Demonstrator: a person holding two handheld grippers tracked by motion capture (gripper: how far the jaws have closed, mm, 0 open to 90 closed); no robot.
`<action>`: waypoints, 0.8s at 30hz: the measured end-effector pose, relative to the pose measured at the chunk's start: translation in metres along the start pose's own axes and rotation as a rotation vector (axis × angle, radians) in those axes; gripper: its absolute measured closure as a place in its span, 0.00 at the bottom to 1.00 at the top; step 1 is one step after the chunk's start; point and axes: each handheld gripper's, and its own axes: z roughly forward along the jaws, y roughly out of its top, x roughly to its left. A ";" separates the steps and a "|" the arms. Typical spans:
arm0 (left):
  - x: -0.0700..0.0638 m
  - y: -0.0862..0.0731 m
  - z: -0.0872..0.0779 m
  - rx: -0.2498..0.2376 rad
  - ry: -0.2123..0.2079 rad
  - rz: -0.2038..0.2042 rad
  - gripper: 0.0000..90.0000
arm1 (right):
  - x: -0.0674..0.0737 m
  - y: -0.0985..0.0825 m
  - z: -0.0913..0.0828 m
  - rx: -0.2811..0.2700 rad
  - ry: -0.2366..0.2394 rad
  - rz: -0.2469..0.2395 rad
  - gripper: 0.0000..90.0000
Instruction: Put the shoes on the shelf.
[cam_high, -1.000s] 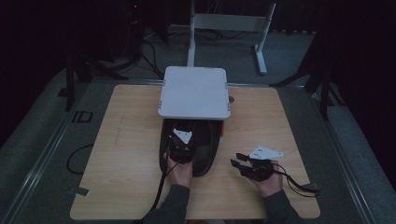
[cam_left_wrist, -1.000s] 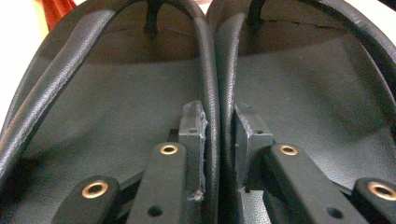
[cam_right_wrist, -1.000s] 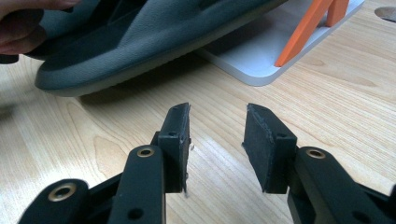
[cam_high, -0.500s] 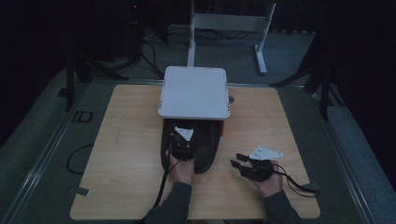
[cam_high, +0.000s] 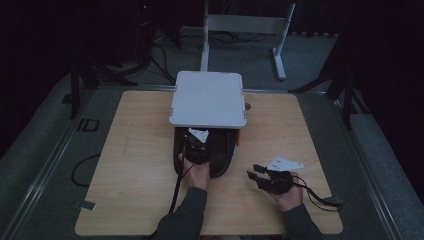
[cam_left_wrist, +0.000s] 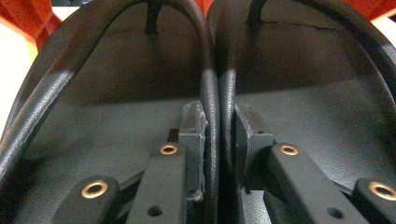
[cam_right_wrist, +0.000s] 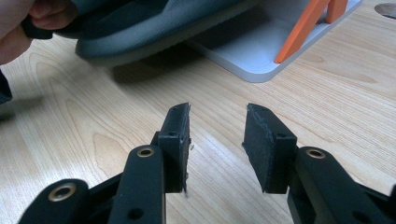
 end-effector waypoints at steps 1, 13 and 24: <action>0.000 0.001 0.001 0.000 0.000 -0.001 0.84 | 0.000 0.000 0.000 0.000 0.000 0.000 0.67; -0.001 0.013 0.009 -0.023 0.012 -0.020 0.84 | 0.000 0.000 0.000 -0.002 0.000 -0.001 0.67; -0.001 0.020 0.018 -0.048 0.021 -0.019 0.83 | -0.001 0.000 -0.001 -0.001 0.000 0.001 0.67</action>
